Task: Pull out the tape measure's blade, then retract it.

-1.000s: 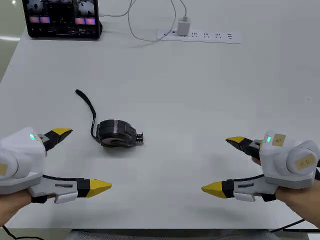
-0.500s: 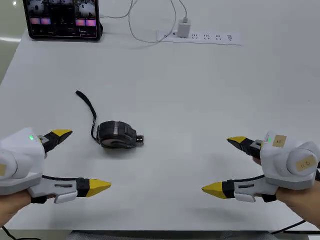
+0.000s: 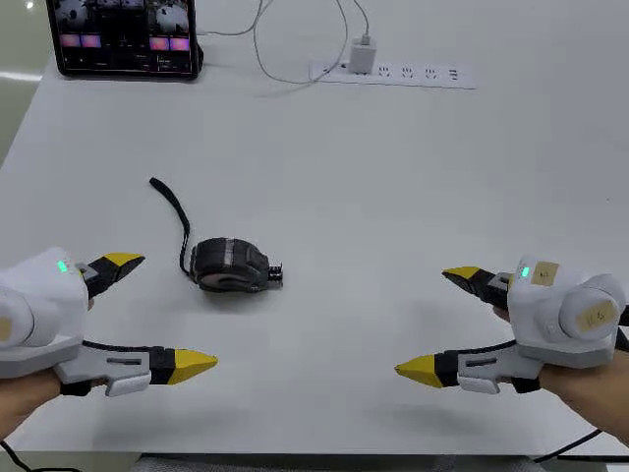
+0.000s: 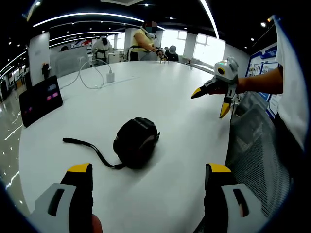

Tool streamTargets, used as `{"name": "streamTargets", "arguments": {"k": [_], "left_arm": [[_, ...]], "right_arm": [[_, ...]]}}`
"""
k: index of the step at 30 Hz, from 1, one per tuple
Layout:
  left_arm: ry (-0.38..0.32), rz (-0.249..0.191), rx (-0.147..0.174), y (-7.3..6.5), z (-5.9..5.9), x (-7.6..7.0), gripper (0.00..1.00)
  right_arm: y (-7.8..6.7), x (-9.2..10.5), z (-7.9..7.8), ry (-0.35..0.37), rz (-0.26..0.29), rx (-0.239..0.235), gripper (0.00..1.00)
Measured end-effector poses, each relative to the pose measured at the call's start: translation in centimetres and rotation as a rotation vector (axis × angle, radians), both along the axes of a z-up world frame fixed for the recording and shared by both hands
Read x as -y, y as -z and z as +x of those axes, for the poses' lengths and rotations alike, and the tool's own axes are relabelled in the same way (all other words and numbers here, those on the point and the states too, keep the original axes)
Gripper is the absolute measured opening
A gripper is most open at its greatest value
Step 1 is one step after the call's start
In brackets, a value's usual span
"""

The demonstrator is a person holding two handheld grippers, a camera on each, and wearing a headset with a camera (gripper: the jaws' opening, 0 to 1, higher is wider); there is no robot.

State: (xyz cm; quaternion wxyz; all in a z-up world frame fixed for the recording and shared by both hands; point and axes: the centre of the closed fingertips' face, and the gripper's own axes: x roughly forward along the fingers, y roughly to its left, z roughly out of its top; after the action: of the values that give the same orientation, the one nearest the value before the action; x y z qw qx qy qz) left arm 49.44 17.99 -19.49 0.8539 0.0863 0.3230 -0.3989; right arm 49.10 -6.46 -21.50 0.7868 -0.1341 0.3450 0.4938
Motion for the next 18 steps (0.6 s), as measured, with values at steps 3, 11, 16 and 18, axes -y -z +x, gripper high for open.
{"name": "streamTargets", "arguments": {"k": [3, 11, 16, 18], "left_arm": [[0.014, 0.008, 0.002, 0.0, 0.3, 0.0, 0.94], [0.066, 0.047, 0.009, 0.3, 0.8, 0.3, 0.93], [0.104, 0.077, 0.017, 0.4, 1.3, 0.5, 0.91], [0.105, 0.077, 0.018, 0.4, 1.5, 0.5, 0.89]], "right_arm": [[0.0, -0.2, 0.2, -0.018, -0.01, 0.005, 0.83], [0.1, -0.9, 0.8, -0.064, -0.029, 0.015, 0.83], [0.2, -1.2, 1.2, -0.105, -0.05, 0.02, 0.82], [0.2, -1.4, 1.4, -0.114, -0.055, 0.022, 0.82]]}}
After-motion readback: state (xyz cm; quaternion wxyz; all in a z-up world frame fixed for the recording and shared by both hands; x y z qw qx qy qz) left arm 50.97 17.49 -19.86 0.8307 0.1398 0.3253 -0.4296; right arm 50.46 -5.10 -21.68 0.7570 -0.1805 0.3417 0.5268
